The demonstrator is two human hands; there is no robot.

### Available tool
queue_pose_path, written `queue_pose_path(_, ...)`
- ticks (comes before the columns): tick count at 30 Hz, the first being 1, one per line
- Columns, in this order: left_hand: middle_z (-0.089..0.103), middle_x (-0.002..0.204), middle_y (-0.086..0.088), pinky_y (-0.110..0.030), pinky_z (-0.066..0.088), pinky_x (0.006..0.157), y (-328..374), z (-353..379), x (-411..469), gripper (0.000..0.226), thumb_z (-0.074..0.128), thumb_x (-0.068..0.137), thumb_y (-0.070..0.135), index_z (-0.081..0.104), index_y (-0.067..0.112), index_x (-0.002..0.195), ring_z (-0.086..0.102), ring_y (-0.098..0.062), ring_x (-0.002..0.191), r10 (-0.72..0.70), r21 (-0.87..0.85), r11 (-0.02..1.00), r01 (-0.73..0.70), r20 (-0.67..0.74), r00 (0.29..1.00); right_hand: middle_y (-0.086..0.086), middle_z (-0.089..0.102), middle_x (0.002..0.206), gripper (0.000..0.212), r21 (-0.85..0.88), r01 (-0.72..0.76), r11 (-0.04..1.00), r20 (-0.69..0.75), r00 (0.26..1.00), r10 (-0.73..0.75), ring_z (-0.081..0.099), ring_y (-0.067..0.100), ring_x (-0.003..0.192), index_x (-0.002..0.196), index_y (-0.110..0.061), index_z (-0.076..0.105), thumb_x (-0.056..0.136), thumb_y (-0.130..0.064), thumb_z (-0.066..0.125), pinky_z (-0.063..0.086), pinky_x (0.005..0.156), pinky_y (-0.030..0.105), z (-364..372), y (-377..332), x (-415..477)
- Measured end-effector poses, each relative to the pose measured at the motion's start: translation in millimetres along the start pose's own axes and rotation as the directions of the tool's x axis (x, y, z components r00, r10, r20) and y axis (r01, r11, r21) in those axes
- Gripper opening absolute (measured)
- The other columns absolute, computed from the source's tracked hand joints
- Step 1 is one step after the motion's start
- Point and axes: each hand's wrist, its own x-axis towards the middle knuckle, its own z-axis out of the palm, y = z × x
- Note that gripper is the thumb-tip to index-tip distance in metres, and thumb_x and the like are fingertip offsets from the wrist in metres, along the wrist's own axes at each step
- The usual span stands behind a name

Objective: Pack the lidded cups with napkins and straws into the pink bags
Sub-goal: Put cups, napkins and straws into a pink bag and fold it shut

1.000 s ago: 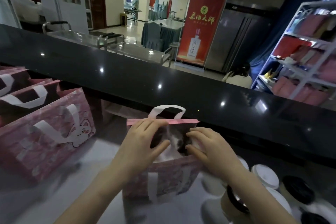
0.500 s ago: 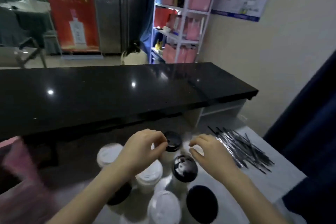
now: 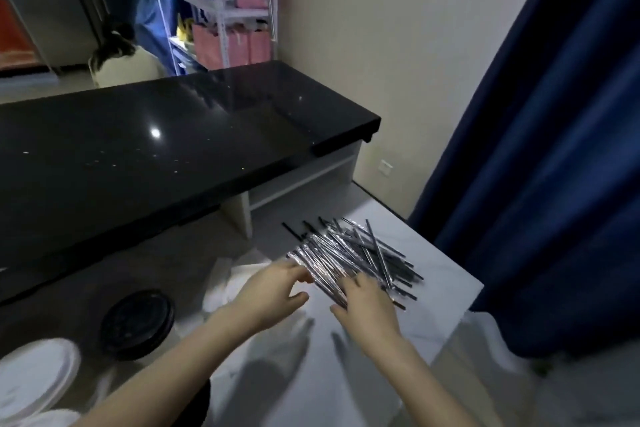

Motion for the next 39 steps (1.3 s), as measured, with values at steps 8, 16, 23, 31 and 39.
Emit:
queue_pose_path(8, 0.054, 0.123, 0.001, -0.035, 0.043, 0.090, -8.4, 43.7, 67.2, 0.035, 0.056, 0.084, 0.032, 0.060, 0.023, 0.118, 0.052, -0.024, 0.114, 0.017, 0.246, 0.968, -0.053, 0.148, 0.989, 0.004, 0.054, 0.122, 0.036, -0.058, -0.003, 0.998, -0.008, 1.000, 0.002, 0.044, 0.025, 0.116, 0.124, -0.019, 0.052, 0.092, -0.036, 0.053, 0.037, 0.092, 0.036, 39.3, 19.0, 34.1)
queue_pose_path(16, 0.055, 0.105, -0.001, -0.033, 0.034, 0.090, -8.2, 50.6, 77.4, 0.014, 0.063, 0.083, 0.029, 0.067, 0.023, 0.094, 0.050, -0.025, 0.108, 0.058, 0.258, 0.964, -0.066, 0.038, 0.998, 0.002, 0.063, 0.105, 0.020, 0.067, 0.015, 0.998, -0.106, 0.994, -0.007, 0.054, 0.026, 0.102, 0.104, -0.015, 0.067, 0.091, -0.019, 0.052, 0.044, 0.085, 0.038, 34.3, 33.8, 34.2)
queue_pose_path(23, 0.059, 0.107, 0.007, -0.032, 0.033, 0.096, -3.3, 36.0, 73.8, 0.022, 0.057, 0.090, 0.041, 0.064, 0.025, 0.103, 0.053, -0.018, 0.105, 0.117, 0.228, 0.968, -0.104, -0.040, 0.992, 0.000, 0.068, 0.092, 0.013, 0.182, 0.076, 0.980, -0.230, 0.973, -0.033, 0.058, 0.025, 0.088, 0.100, -0.017, 0.068, 0.091, -0.017, 0.060, 0.042, 0.077, 0.036, 9.6, 48.6, 24.1)
queue_pose_path(31, 0.060, 0.093, -0.003, -0.038, 0.044, 0.073, 6.4, 2.9, 40.3, 0.011, 0.066, 0.088, 0.024, 0.067, 0.017, 0.097, 0.060, -0.027, 0.088, 0.166, 0.165, 0.976, -0.145, -0.122, 0.978, 0.007, 0.062, 0.098, 0.022, 0.263, 0.208, 0.942, -0.244, 0.959, -0.144, 0.059, 0.030, 0.091, 0.112, -0.014, 0.068, 0.094, -0.014, 0.055, 0.047, 0.081, 0.042, -13.7, 33.6, 15.9)
queue_pose_path(39, 0.061, 0.097, -0.003, -0.042, 0.049, 0.070, 6.1, -84.9, -58.0, 0.019, 0.068, 0.088, 0.015, 0.069, 0.014, 0.107, 0.060, -0.023, 0.084, 0.144, 0.178, 0.980, -0.091, -0.313, 0.939, -0.001, 0.062, 0.096, 0.029, 0.385, 0.468, 0.795, -0.341, 0.873, -0.349, 0.060, 0.019, 0.088, 0.122, -0.026, 0.065, 0.096, -0.020, 0.056, 0.050, 0.076, 0.041, -56.9, -45.3, -2.0)
